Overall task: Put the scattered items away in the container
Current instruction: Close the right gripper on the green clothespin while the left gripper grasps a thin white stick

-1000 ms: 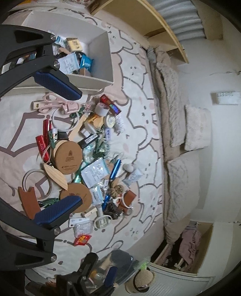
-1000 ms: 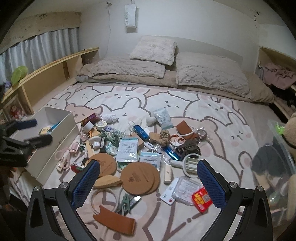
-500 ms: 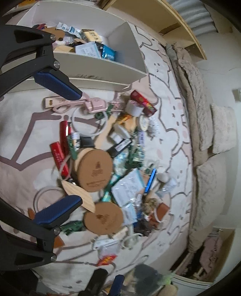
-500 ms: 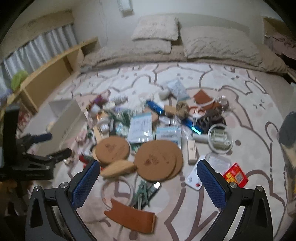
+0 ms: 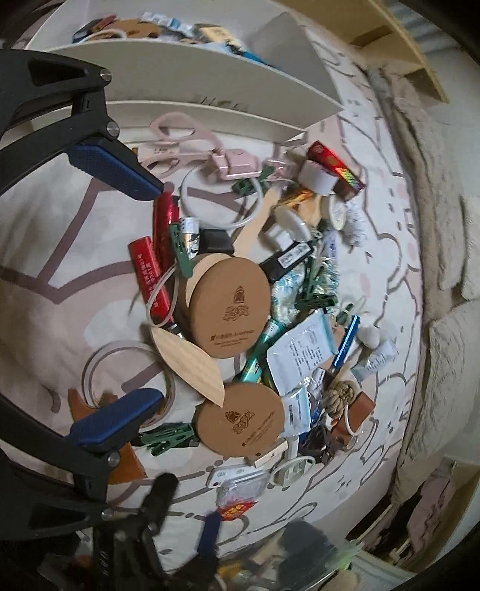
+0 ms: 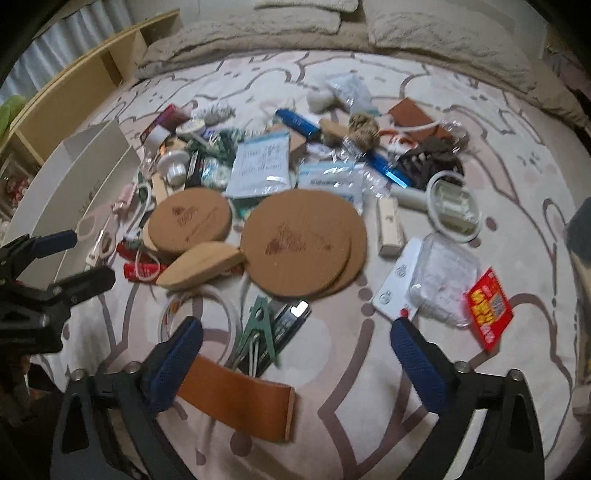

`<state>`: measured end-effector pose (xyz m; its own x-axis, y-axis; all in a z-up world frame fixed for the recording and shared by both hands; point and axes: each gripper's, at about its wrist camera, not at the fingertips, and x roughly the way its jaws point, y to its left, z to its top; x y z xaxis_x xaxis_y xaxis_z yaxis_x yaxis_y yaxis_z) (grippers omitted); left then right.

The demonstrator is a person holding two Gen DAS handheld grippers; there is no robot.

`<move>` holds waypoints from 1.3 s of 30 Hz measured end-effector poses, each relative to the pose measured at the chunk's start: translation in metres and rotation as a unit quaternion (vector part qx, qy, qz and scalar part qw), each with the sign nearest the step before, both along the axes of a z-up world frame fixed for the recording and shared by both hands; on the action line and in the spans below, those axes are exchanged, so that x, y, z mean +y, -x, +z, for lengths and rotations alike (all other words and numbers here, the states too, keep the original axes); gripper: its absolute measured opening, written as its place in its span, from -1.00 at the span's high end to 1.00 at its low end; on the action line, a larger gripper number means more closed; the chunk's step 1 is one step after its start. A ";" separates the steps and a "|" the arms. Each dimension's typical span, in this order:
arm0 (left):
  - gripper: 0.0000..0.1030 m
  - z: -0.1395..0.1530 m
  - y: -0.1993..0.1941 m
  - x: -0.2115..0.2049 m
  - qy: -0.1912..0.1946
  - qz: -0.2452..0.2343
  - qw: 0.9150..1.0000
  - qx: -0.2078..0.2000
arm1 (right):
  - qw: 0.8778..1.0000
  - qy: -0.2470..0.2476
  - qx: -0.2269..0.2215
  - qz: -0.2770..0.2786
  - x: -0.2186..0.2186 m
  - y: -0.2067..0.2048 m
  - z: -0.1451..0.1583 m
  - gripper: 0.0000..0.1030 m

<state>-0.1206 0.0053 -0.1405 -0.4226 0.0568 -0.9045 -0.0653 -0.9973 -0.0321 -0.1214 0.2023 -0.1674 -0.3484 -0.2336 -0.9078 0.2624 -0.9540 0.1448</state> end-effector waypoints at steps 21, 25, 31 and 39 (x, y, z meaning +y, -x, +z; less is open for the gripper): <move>-0.96 -0.045 0.020 -0.023 -0.006 0.078 0.993 -0.085 | 0.996 0.006 -0.079 0.042 -0.025 0.005 -0.041 0.26; -0.96 -0.050 0.023 -0.032 -0.021 0.100 0.991 -0.091 | 0.995 -0.002 -0.070 0.066 -0.029 0.002 -0.043 0.43; -0.96 -0.057 0.025 -0.036 -0.014 0.115 0.989 -0.097 | 0.997 -0.008 -0.008 0.080 -0.029 -0.007 -0.027 0.44; -0.34 -0.063 0.026 -0.035 -0.009 0.108 0.989 -0.104 | 0.995 0.022 0.028 0.094 -0.025 -0.013 -0.004 0.44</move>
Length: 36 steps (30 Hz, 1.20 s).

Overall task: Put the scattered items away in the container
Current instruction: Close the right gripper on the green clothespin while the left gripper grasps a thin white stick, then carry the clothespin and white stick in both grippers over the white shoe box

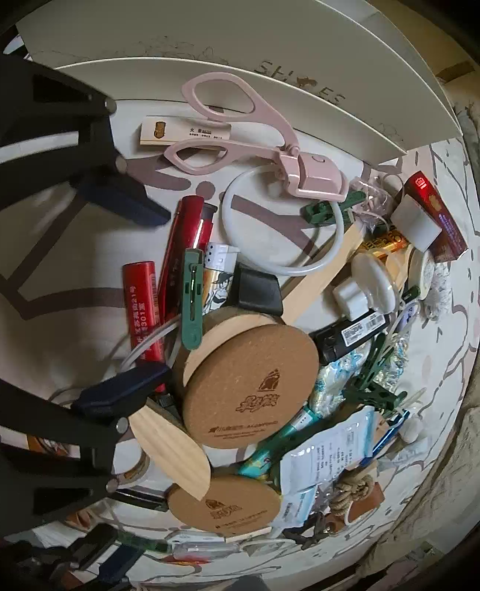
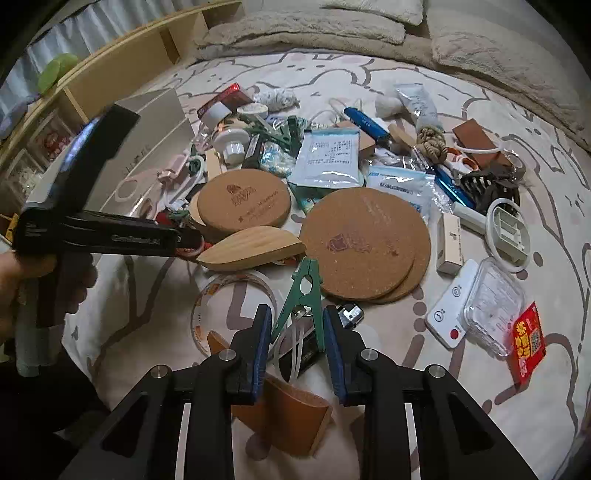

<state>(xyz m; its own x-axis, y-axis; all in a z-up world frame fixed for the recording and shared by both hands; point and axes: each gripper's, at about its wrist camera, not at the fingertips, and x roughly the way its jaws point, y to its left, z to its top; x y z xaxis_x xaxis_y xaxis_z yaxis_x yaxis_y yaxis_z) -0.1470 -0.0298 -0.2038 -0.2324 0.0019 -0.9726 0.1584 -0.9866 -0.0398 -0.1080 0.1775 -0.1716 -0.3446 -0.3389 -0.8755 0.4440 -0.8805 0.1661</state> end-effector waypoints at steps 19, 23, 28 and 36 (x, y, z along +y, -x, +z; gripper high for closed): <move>0.94 0.022 -0.016 -0.026 0.009 -0.034 0.999 0.021 | 0.998 0.043 -0.014 -0.035 0.022 0.002 0.019 0.44; 0.94 0.030 -0.017 -0.029 0.004 -0.032 0.999 0.032 | 0.999 0.036 -0.011 -0.031 0.022 0.001 0.023 0.44; 0.94 0.037 -0.014 -0.021 -0.004 -0.039 0.998 0.045 | 0.999 0.026 -0.005 -0.028 0.021 -0.003 0.027 0.44; 0.94 0.051 -0.023 -0.009 0.011 -0.059 0.996 0.064 | 0.999 0.017 -0.003 -0.029 0.020 -0.007 0.033 0.44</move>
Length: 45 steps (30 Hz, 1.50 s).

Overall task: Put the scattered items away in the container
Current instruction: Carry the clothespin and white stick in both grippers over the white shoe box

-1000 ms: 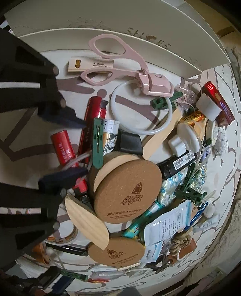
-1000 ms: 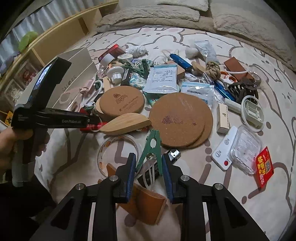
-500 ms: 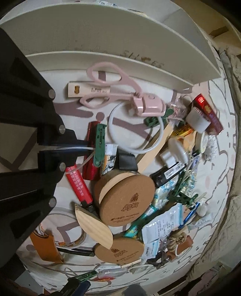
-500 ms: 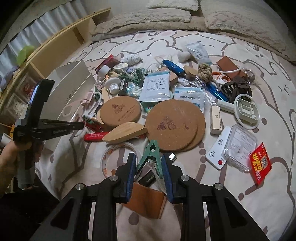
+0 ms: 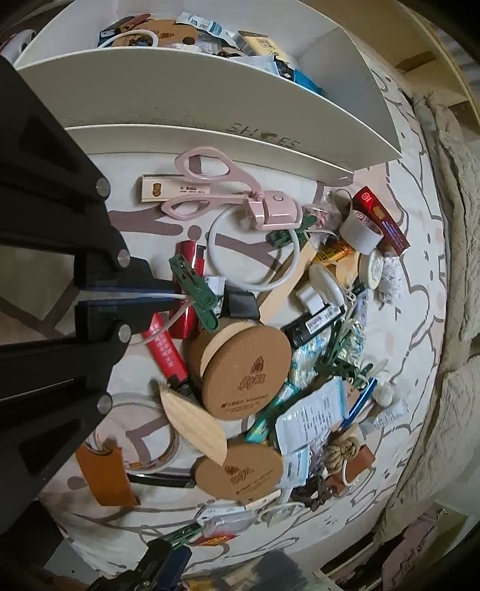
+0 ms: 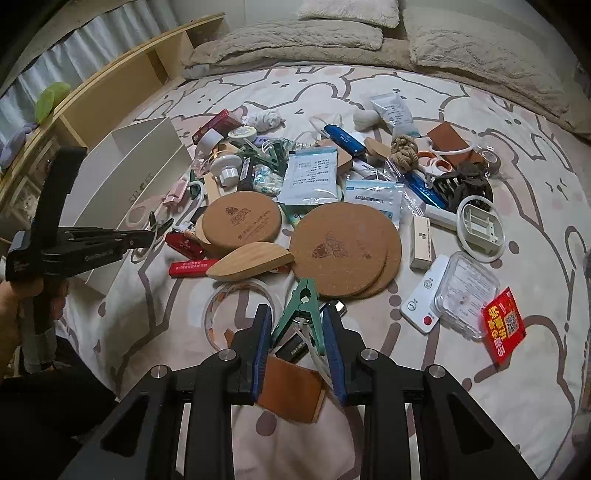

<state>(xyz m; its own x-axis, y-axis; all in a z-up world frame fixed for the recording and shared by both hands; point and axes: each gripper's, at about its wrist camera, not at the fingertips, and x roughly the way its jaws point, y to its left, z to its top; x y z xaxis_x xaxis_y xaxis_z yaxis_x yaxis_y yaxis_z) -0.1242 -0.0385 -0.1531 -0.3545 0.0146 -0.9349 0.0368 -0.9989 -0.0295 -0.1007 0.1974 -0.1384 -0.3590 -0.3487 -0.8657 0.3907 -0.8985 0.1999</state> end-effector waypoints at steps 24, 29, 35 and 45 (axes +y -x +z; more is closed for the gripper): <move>0.94 0.077 -0.025 -0.018 0.007 0.013 0.992 0.122 | 0.994 0.021 0.107 -0.028 -0.003 -0.011 0.072 0.44; 0.94 0.094 -0.028 -0.027 0.005 0.022 0.989 0.147 | 0.991 0.039 0.127 -0.033 -0.005 -0.010 0.089 0.44; 0.94 0.108 -0.032 -0.039 0.001 0.030 0.985 0.172 | 0.986 0.048 0.154 -0.033 -0.013 -0.009 0.106 0.44; 0.94 0.139 -0.036 -0.059 0.002 0.044 0.977 0.207 | 0.978 0.054 0.202 -0.025 -0.031 -0.013 0.135 0.44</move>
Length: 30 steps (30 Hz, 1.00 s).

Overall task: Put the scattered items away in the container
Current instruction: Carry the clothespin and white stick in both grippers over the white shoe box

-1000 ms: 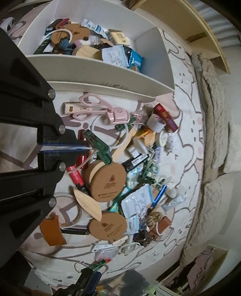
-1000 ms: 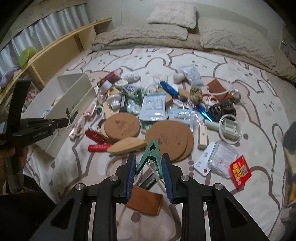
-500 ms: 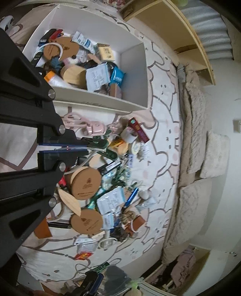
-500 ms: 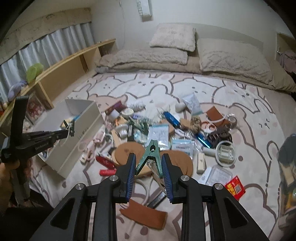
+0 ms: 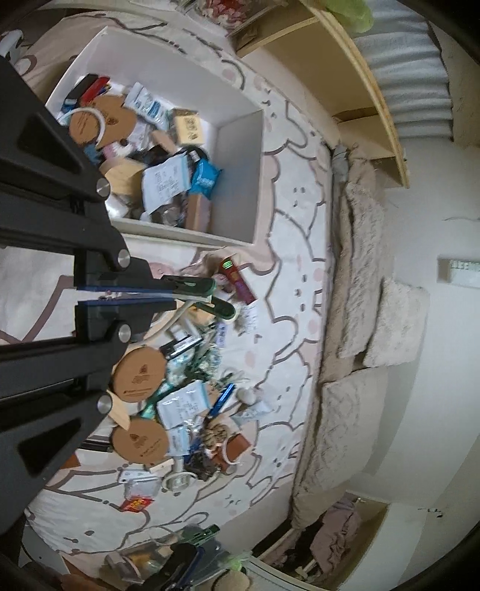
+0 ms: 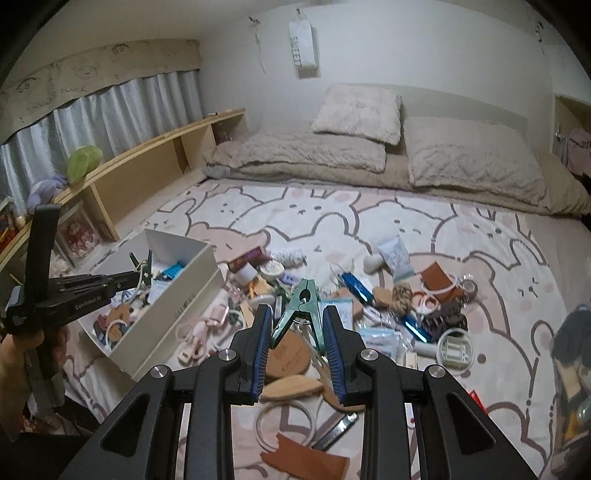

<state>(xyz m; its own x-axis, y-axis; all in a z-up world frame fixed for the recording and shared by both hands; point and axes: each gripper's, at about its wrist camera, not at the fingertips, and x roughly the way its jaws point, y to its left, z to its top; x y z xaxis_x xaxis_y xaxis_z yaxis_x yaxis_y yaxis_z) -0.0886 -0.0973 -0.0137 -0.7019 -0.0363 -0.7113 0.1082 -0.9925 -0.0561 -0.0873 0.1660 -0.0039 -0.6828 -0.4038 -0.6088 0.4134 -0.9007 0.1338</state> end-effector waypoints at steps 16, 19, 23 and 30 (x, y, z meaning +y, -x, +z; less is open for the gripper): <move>0.94 0.068 -0.012 -0.034 0.034 0.041 0.996 0.077 | 0.997 -0.028 0.070 0.024 -0.061 0.013 0.051 0.44; 0.94 0.073 -0.013 -0.042 0.024 0.051 0.995 0.086 | 0.996 -0.019 0.078 0.029 -0.077 0.016 0.057 0.44; 0.94 0.077 -0.016 -0.053 0.032 0.069 0.992 0.100 | 0.996 0.000 0.078 0.038 -0.098 0.022 0.058 0.44; 0.94 0.074 -0.029 -0.082 0.036 0.090 0.990 0.104 | 0.995 0.014 0.076 0.062 -0.138 0.029 0.049 0.44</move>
